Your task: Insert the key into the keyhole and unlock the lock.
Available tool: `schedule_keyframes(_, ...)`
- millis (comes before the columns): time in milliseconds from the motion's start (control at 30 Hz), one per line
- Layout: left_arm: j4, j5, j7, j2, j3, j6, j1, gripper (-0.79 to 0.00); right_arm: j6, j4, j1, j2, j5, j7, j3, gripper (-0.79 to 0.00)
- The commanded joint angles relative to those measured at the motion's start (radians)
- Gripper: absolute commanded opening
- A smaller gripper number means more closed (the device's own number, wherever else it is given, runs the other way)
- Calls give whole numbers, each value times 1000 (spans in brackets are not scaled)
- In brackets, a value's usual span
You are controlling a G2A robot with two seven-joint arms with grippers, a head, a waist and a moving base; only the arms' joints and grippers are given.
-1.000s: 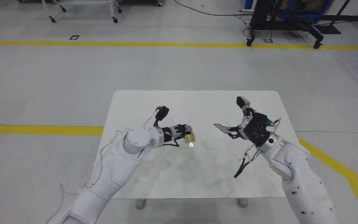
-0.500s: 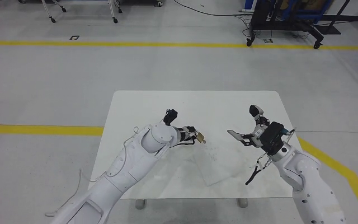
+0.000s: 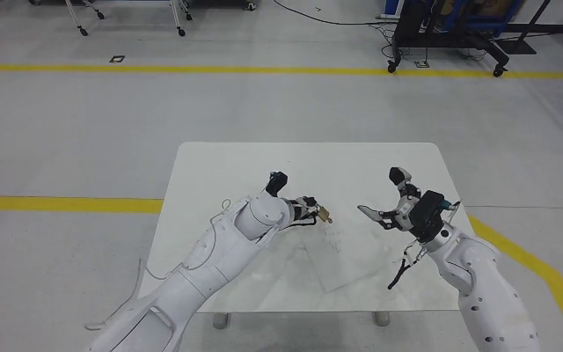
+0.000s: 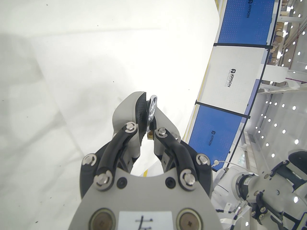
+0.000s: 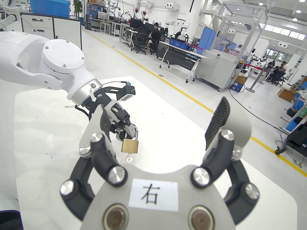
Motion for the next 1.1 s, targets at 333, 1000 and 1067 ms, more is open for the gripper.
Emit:
schedule_keyframes(333,17,13,11,-13,-18,-23,9,-702,-8,14,12,4,-1,-2,-10,0)
schedule_keyframes(1000,-20,-28,-14,16,-156,-85,23,0,-11,-4,9,6,6,8,-7,0)
schedule_keyframes(1067,-33,-8,22,18,-162,-112,33,0,-11,-4,9,6,6,8,-7,0)
